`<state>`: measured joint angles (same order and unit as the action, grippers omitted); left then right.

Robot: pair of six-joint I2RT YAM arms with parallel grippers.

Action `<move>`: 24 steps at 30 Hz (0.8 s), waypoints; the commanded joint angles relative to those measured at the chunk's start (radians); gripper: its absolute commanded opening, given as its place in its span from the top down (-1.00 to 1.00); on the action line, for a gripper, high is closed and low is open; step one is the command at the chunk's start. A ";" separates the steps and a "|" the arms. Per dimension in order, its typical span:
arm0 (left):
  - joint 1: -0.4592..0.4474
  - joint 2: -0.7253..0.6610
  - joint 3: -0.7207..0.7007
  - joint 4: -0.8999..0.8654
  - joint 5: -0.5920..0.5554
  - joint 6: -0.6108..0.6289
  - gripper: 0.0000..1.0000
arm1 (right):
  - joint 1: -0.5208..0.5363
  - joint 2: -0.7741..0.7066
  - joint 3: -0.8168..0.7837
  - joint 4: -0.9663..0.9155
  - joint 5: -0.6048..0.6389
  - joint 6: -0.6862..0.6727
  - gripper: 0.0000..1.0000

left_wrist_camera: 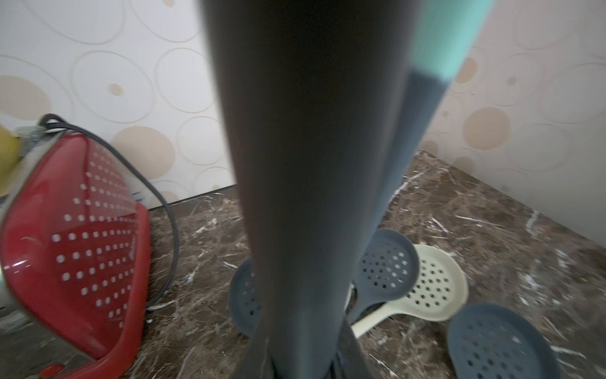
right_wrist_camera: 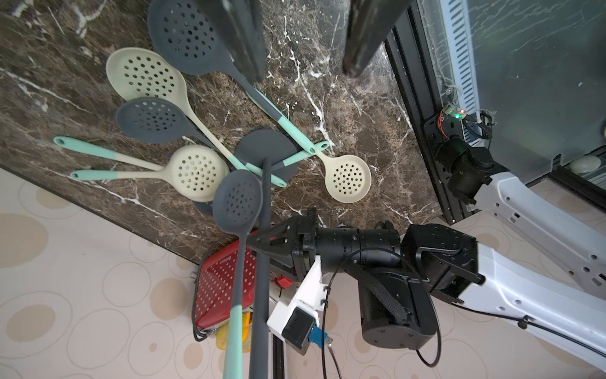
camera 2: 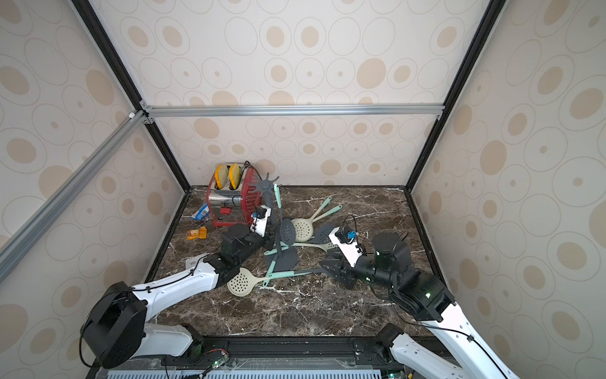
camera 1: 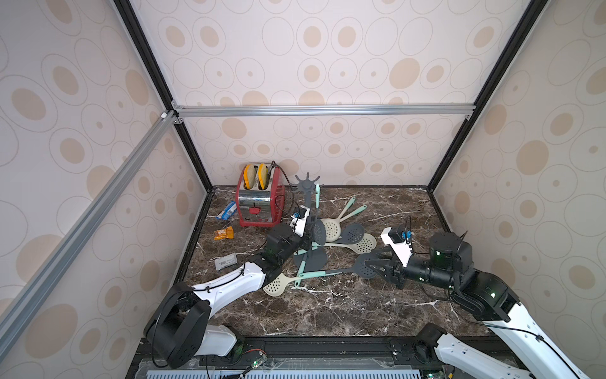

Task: Hang the skimmer on the kitchen utensil rack
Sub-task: Adjust the rack at the center of the board.

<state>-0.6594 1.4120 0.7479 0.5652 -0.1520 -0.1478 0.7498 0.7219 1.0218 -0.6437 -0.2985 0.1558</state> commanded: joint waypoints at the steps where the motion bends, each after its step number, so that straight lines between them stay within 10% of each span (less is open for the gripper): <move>1: -0.033 0.073 0.117 0.201 -0.361 0.005 1.00 | 0.003 -0.013 -0.018 -0.015 0.068 0.031 0.13; 11: -0.104 0.231 0.184 0.237 -0.555 -0.149 0.95 | 0.003 -0.033 -0.047 -0.118 0.310 0.090 0.07; 19: -0.105 0.060 0.032 0.114 -0.540 -0.210 -0.50 | 0.002 0.104 -0.040 -0.203 0.292 0.040 -0.13; 24: -0.105 -0.150 -0.025 -0.202 -0.548 -0.281 -0.67 | 0.002 0.225 -0.059 -0.120 0.140 -0.097 -0.15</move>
<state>-0.7605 1.3560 0.7361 0.5579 -0.6720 -0.3664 0.7498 0.9051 0.9794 -0.7986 -0.0593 0.1539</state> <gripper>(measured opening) 0.826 0.576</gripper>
